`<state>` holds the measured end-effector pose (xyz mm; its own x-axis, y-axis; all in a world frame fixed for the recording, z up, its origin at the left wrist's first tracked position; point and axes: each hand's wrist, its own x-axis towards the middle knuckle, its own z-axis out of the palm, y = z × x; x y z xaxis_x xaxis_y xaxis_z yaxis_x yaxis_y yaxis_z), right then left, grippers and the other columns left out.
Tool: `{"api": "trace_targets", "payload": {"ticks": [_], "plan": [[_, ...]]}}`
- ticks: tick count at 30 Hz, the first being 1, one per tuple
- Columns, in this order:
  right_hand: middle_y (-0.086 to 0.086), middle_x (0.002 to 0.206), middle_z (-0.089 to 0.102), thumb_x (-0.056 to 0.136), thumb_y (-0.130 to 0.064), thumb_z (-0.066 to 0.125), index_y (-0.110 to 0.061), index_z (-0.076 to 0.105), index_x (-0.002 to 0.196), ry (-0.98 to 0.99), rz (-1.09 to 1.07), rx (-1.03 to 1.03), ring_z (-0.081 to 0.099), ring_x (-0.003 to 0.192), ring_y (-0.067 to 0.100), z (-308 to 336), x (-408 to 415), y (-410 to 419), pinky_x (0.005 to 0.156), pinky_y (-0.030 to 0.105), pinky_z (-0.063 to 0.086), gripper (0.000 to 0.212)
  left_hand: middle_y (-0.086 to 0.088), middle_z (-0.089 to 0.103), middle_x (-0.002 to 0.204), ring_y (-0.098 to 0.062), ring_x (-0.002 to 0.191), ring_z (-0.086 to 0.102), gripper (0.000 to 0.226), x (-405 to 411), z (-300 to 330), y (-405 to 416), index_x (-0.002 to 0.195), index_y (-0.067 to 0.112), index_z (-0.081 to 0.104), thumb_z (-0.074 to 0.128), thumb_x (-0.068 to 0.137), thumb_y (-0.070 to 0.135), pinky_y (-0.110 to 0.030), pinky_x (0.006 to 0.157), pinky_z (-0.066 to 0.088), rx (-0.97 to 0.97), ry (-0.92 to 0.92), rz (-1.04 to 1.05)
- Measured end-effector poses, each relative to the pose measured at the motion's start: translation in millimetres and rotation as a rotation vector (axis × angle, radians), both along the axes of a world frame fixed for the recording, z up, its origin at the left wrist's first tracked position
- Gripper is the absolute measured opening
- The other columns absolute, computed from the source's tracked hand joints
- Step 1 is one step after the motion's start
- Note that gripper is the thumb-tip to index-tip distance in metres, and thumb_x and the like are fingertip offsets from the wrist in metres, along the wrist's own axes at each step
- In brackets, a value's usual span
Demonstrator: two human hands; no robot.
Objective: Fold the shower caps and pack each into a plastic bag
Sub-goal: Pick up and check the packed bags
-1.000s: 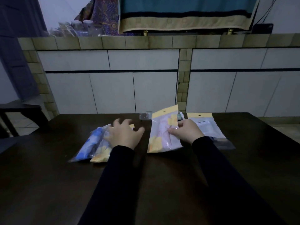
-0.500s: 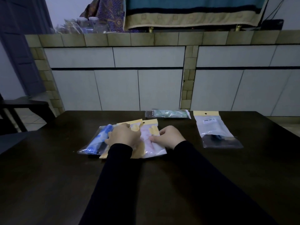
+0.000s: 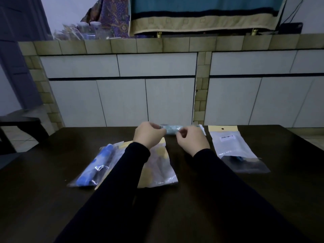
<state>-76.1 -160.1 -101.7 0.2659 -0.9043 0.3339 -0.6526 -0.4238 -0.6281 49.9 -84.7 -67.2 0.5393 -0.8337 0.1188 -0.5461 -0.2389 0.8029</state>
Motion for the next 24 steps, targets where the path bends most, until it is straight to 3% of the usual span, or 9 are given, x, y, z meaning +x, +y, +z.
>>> {"api": "trace_targets", "payload": {"ticks": [4, 8, 11, 14, 17, 19, 21, 23, 24], "plan": [[0.001, 0.114, 0.062, 0.096, -0.028, 0.050, -0.020, 0.066, 0.115, 0.134, 0.025, -0.145, 0.054, 0.109, 0.018, 4, 19, -42, 0.093, 0.032, 0.042, 0.026, -0.010, 0.067, 0.101, -0.024, 0.093, 0.063, 0.027, 19, -5, -56, 0.107, 0.005, 0.065, 0.061, 0.089, 0.025, -0.030, 0.075, 0.050, 0.162, -0.105, -0.001], [0.002, 0.130, 0.054, 0.101, -0.025, 0.037, -0.028, 0.057, 0.128, 0.291, 0.045, -0.109, 0.043, 0.123, 0.022, 4, 37, -73, 0.103, 0.042, 0.032, 0.034, -0.015, 0.068, 0.100, -0.026, 0.087, 0.064, 0.032, 31, -18, -93, 0.106, 0.002, 0.066, 0.063, 0.087, 0.028, -0.026, 0.062, 0.045, 0.279, -0.230, -0.020], [0.004, 0.139, 0.049, 0.100, -0.026, 0.034, -0.029, 0.047, 0.139, 0.452, 0.072, -0.003, 0.038, 0.129, 0.026, -2, 43, -86, 0.109, 0.048, 0.022, 0.041, -0.011, 0.069, 0.106, -0.024, 0.095, 0.065, 0.034, 38, -32, -106, 0.111, 0.006, 0.067, 0.065, 0.085, 0.029, -0.029, 0.075, 0.051, 0.296, -0.260, -0.030], [0.007, 0.130, 0.055, 0.099, -0.030, 0.034, -0.028, 0.049, 0.138, 0.516, 0.096, 0.007, 0.042, 0.123, 0.027, -4, 41, -86, 0.106, 0.046, 0.022, 0.041, -0.010, 0.067, 0.112, -0.024, 0.102, 0.063, 0.033, 42, -36, -110, 0.115, 0.006, 0.065, 0.057, 0.092, 0.029, -0.028, 0.082, 0.048, 0.270, -0.285, -0.010], [0.005, 0.113, 0.061, 0.098, -0.030, 0.037, -0.025, 0.057, 0.126, 0.393, 0.096, -0.028, 0.051, 0.108, 0.024, 1, 39, -81, 0.097, 0.041, 0.028, 0.035, -0.015, 0.060, 0.120, -0.024, 0.103, 0.057, 0.026, 41, -28, -108, 0.114, 0.005, 0.057, 0.046, 0.099, 0.022, -0.029, 0.085, 0.045, 0.158, -0.166, -0.001], [0.006, 0.099, 0.064, 0.100, -0.032, 0.034, -0.020, 0.062, 0.111, 0.246, 0.086, 0.000, 0.057, 0.096, 0.023, 7, 37, -74, 0.089, 0.038, 0.036, 0.032, -0.016, 0.057, 0.119, -0.022, 0.093, 0.054, 0.010, 38, -19, -104, 0.102, 0.012, 0.053, 0.047, 0.097, 0.019, -0.029, 0.077, 0.042, -0.006, -0.017, 0.022], [0.006, 0.088, 0.063, 0.101, -0.038, 0.035, -0.016, 0.063, 0.098, 0.051, 0.086, 0.084, 0.059, 0.086, 0.021, 14, 34, -64, 0.080, 0.035, 0.046, 0.036, -0.016, 0.053, 0.121, -0.024, 0.095, 0.056, 0.007, 32, -12, -96, 0.099, 0.015, 0.052, 0.049, 0.095, 0.019, -0.031, 0.083, 0.046, -0.168, 0.119, 0.009], [0.004, 0.090, 0.062, 0.099, -0.042, 0.042, -0.017, 0.061, 0.100, -0.082, 0.102, 0.154, 0.058, 0.083, 0.017, 22, 26, -55, 0.073, 0.031, 0.046, 0.032, -0.015, 0.053, 0.119, -0.028, 0.098, 0.058, 0.005, 22, -7, -86, 0.093, 0.019, 0.056, 0.052, 0.091, 0.019, -0.041, 0.091, 0.050, -0.272, 0.222, -0.040], [0.003, 0.095, 0.062, 0.097, -0.041, 0.047, -0.017, 0.060, 0.103, -0.140, 0.119, 0.198, 0.057, 0.086, 0.016, 25, 20, -52, 0.070, 0.029, 0.044, 0.028, -0.016, 0.056, 0.112, -0.029, 0.095, 0.059, 0.005, 17, -5, -80, 0.087, 0.020, 0.056, 0.053, 0.089, 0.018, -0.042, 0.087, 0.052, -0.319, 0.298, -0.079]]}}
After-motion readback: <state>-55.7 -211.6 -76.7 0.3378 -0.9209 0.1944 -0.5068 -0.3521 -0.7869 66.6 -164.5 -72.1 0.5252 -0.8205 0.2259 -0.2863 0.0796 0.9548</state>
